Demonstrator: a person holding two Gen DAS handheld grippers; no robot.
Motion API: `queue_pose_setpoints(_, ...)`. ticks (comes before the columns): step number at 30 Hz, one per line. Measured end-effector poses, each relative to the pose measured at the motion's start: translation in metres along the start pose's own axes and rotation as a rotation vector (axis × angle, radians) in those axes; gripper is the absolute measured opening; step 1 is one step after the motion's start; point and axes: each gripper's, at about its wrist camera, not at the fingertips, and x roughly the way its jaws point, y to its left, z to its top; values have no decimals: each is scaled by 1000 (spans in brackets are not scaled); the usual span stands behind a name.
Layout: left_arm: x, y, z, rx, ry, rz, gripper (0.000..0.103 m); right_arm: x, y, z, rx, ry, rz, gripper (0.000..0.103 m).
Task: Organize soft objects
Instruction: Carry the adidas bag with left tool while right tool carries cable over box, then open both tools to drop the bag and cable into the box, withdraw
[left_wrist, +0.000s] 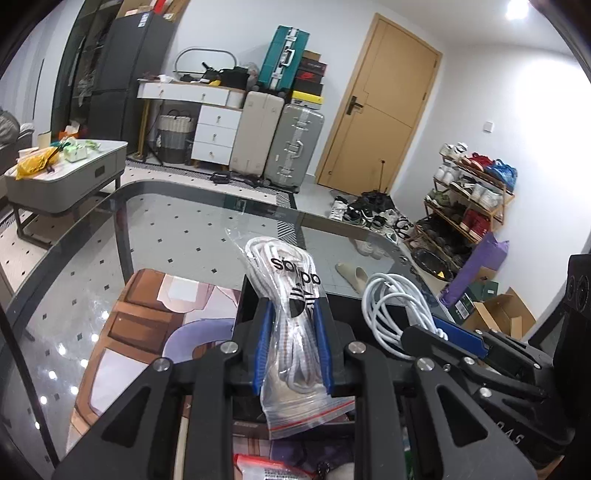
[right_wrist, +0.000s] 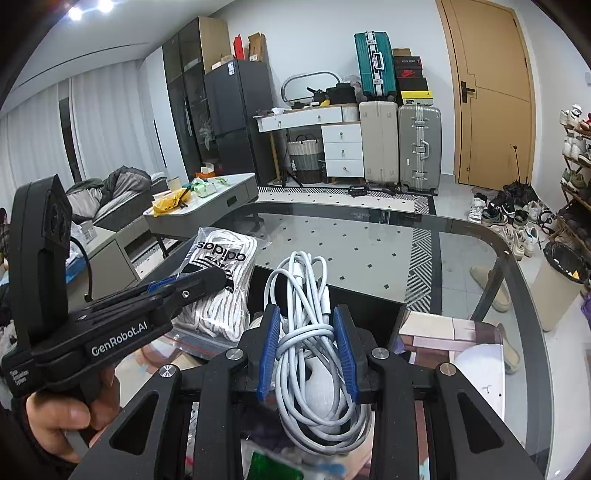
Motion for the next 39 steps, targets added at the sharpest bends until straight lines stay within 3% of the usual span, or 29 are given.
queue_pose_setpoints(10,18,-8,-14,13,29,36,21,38,2,1,-54,65,-11,30)
queue_pose_setpoints(14,23,-10,-20,39,76,60,23,46,-2,-3,-68,83,-5,30)
queue_pose_setpoints(16,20,-11,-21,51,72,66,30,45,-4,-3,-64,77,-6,33)
queue_pose_setpoints(19,10,-11,-20,65,65,38,49,31,-11,-1,-60,43,-21,37)
queue_pose_setpoints(22,-1,-12,-19,87,50,39,61,15,-12,-2,-55,25,-44,47)
queue_pose_setpoints(25,-14,-8,-19,94,36,27,85,-3,-12,-7,-41,4,-60,58)
queue_pose_setpoints(28,-28,0,-20,100,11,50,102,-20,-12,-15,-21,-7,-85,78)
queue_pose_setpoints(30,-36,6,-20,97,4,43,103,-32,-12,-20,-3,-21,-82,98)
queue_pose_setpoints(31,-40,8,-20,102,4,45,103,-38,-10,-24,2,-29,-80,100)
queue_pose_setpoints(39,-66,15,-31,167,8,79,103,-64,14,-54,-16,-21,-87,102)
